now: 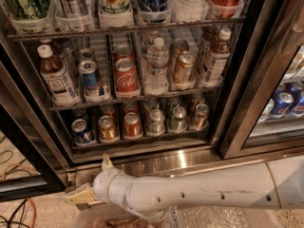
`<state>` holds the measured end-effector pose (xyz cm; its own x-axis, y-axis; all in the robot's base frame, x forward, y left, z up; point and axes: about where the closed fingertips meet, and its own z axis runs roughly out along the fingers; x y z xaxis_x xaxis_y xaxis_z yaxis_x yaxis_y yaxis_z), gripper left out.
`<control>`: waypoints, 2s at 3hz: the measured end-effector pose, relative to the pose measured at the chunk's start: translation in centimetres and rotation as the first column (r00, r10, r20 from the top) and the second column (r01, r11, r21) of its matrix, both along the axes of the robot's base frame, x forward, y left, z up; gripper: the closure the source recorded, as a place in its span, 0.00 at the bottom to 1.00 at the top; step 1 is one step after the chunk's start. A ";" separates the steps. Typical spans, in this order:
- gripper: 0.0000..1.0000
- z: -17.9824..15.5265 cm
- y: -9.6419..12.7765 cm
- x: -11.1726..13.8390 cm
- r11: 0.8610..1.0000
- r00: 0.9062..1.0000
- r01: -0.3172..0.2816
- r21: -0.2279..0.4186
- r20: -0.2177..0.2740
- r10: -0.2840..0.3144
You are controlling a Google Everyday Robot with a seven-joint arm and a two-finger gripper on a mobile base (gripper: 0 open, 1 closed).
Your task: Pick orange can from bottom shelf of fridge
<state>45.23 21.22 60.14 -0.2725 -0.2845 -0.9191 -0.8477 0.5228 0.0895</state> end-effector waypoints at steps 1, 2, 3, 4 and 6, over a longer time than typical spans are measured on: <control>0.00 0.3 -1.0 1.8 0.997 0.996 0.081 -0.005 0.037 -0.081; 0.00 0.3 -1.0 1.9 0.997 0.996 0.082 -0.005 0.038 -0.081; 0.00 -0.4 -0.5 2.5 0.993 0.992 0.120 0.012 0.033 -0.120; 0.00 -1.3 -0.5 4.2 0.980 0.979 0.198 0.007 0.045 -0.198; 0.00 -1.2 -2.8 6.5 0.945 0.940 0.326 0.006 0.106 -0.325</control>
Offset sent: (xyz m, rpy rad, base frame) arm 0.0174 -0.0093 0.0033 -0.0063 -0.0362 -0.0781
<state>51.78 18.39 58.98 -0.2549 -0.2072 -0.9445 -0.6351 0.7725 0.0020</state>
